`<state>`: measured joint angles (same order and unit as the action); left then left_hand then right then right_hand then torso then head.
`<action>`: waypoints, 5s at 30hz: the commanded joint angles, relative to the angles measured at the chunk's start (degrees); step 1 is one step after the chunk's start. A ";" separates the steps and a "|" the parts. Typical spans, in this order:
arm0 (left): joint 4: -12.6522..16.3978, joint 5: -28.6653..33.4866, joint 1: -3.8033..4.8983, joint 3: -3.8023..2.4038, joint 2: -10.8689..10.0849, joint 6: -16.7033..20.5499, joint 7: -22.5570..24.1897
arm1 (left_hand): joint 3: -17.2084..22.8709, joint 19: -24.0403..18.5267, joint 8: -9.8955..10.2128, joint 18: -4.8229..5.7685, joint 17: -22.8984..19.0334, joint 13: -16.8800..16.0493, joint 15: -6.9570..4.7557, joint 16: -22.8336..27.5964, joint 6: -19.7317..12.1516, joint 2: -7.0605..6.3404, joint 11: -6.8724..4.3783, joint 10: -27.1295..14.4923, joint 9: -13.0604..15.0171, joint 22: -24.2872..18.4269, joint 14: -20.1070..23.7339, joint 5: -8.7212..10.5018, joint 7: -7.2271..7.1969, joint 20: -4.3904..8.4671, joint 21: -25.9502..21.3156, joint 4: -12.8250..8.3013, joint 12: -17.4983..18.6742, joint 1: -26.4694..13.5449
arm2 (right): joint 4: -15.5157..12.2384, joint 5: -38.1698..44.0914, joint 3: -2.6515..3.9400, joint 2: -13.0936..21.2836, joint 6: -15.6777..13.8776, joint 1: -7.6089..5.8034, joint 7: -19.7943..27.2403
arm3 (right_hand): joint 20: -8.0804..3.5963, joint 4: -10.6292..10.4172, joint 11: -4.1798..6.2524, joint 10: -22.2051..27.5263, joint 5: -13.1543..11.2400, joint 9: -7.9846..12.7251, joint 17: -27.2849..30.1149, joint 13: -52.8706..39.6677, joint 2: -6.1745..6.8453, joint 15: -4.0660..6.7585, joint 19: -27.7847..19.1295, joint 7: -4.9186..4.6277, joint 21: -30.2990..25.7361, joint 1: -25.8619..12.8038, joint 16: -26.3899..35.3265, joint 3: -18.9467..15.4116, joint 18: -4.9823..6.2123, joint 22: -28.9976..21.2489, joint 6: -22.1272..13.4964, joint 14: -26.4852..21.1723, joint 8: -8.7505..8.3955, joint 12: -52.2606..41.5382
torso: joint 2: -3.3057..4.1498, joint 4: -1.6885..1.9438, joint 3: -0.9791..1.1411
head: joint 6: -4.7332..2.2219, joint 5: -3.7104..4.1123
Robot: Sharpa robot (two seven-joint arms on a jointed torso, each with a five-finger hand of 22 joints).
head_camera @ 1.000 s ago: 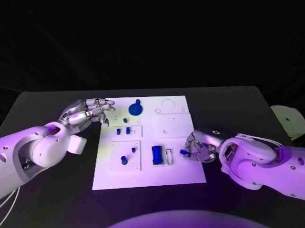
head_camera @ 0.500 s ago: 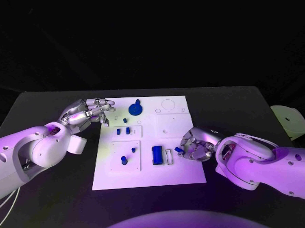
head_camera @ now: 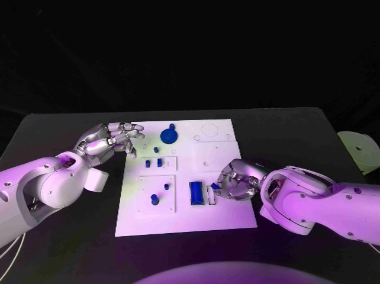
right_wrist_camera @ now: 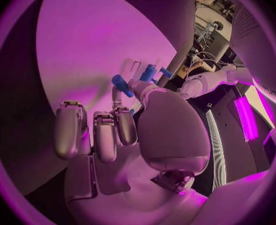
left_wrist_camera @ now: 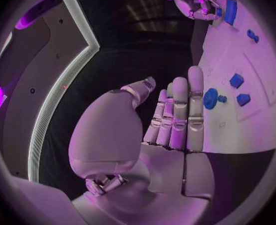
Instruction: Assemble the parts on the task board
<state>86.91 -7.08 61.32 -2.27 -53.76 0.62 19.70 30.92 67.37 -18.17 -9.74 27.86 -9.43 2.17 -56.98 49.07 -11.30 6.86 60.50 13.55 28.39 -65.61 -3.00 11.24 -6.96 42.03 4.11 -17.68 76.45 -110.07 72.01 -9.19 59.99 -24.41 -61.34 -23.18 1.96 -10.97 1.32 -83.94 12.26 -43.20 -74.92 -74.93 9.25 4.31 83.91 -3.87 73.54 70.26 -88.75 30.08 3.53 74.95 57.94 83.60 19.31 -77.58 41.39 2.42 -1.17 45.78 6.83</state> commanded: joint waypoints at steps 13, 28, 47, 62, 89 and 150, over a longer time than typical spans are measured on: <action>0.22 -0.03 -0.01 -0.04 -0.02 -1.27 0.44 | 0.01 -0.39 -0.03 -0.76 0.07 -0.06 0.00 -0.39 -0.32 -0.03 0.09 -0.32 -0.06 0.08 0.37 -0.09 0.20 -0.11 0.30 0.09 -0.39 -0.10 | -0.02 -1.89 -0.02 -1.36 3.00 0.49 0.73 | -0.13 -0.61 -0.39 -0.65 2.40 -0.31 -11.89 -6.27 0.55 0.11 0.95 0.57 0.37 -5.61 -0.11 0.23 -0.40 9.15 1.34 5.74 0.59 -0.33 | -0.01 -0.07 0.06 | 0.21 -0.19; 0.19 -0.03 -0.01 -0.04 -0.03 -1.24 0.39 | 0.01 -0.39 -0.03 -0.76 0.07 -0.06 0.00 -0.39 -0.32 -0.03 0.09 -0.32 -0.06 0.08 0.37 -0.09 0.20 -0.11 0.30 0.09 -0.39 -0.10 | 0.22 -1.32 -0.02 -1.14 3.52 0.56 0.53 | -0.23 -2.14 -0.21 -0.72 1.57 -0.59 -11.90 -6.33 0.46 0.26 0.99 0.81 0.31 -7.95 -0.11 -1.29 -0.39 9.23 2.11 5.74 1.00 -0.35 | -0.01 -0.03 0.06 | 0.16 -0.14; 0.18 -0.03 -0.01 -0.04 -0.11 -1.15 0.30 | -0.05 -0.41 -0.04 -0.75 0.12 -0.06 0.04 -0.40 -0.37 -0.06 0.14 -0.39 -0.09 0.09 0.40 -0.09 0.25 -0.14 0.30 0.14 -0.45 -0.10 | 0.75 -0.64 -0.02 -1.47 3.44 0.56 0.71 | -0.27 -5.63 -0.26 -0.66 0.79 -0.90 -11.77 -6.30 0.84 0.24 0.91 0.77 -0.27 -11.84 -0.05 -6.94 -0.33 9.28 2.19 5.71 1.10 -0.10 | -0.01 -0.03 0.04 | 0.14 -0.21; 0.10 -0.04 -0.01 -0.04 -0.15 -1.18 0.11 | -0.05 -0.41 -0.05 -0.75 0.12 -0.06 0.05 -0.41 -0.37 -0.05 0.14 -0.39 -0.09 0.09 0.41 -0.10 0.25 -0.14 0.30 0.15 -0.46 -0.10 | 0.29 -0.72 -0.02 -0.52 4.49 0.56 2.16 | -0.33 -5.01 -0.16 -0.70 -1.29 -1.02 -11.81 -6.43 0.59 0.33 0.93 0.89 -0.36 -10.72 -0.06 -9.31 -0.33 9.37 2.06 5.72 1.08 -0.18 | -0.02 -0.04 0.08 | 0.11 -0.18; 0.05 -0.07 -0.01 -0.04 -0.15 -1.12 0.09 | 0.00 -0.41 -0.09 -0.76 0.16 -0.08 0.05 -0.42 -0.35 0.07 0.13 -0.41 -0.10 0.11 0.41 -0.10 0.24 -0.15 0.31 0.19 -0.52 -0.03 | 1.08 -1.14 -0.03 0.42 8.86 0.56 4.14 | -0.28 -5.55 -0.18 -0.71 -6.82 -1.10 -11.92 -6.57 0.42 0.28 1.02 0.89 -0.31 -9.84 -0.09 -13.06 -0.37 9.58 2.12 5.74 1.07 -0.22 | 0.06 0.01 0.04 | 0.04 -0.12; -6.56 7.84 -0.49 -0.02 4.39 11.19 7.48 | 0.29 -15.06 -0.22 0.10 -8.08 1.88 3.75 17.89 -2.22 -0.23 2.03 -3.49 -0.80 -6.82 16.64 -0.02 0.98 -3.59 -13.66 1.24 0.70 0.34 | 30.46 -62.94 0.83 -11.11 3.05 -6.08 48.70 | 7.48 -2.87 -8.74 29.98 -8.58 4.90 44.01 38.93 -3.48 -8.25 -27.70 -7.62 -66.32 10.34 53.92 -9.27 6.14 -23.18 -10.03 -24.20 -8.24 56.53 | -2.66 -0.79 -0.30 | -7.11 -0.14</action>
<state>80.74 -3.04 60.90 -2.25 -49.67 7.76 23.69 31.21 52.86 -18.50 -9.74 20.24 -7.76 5.73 -40.06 47.06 -11.30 8.83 57.31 12.79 22.00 -49.44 -3.00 12.16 -10.37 29.10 5.09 -17.19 76.45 -80.57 18.92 -8.35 49.21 -25.16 -67.40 19.43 9.15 -13.81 -7.06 -53.84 3.92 -38.69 -31.66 -37.43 5.73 -3.58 56.98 -11.30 8.16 80.23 -36.41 20.08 9.76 52.64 47.61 60.41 11.26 -22.16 39.38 1.81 -1.52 39.90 6.97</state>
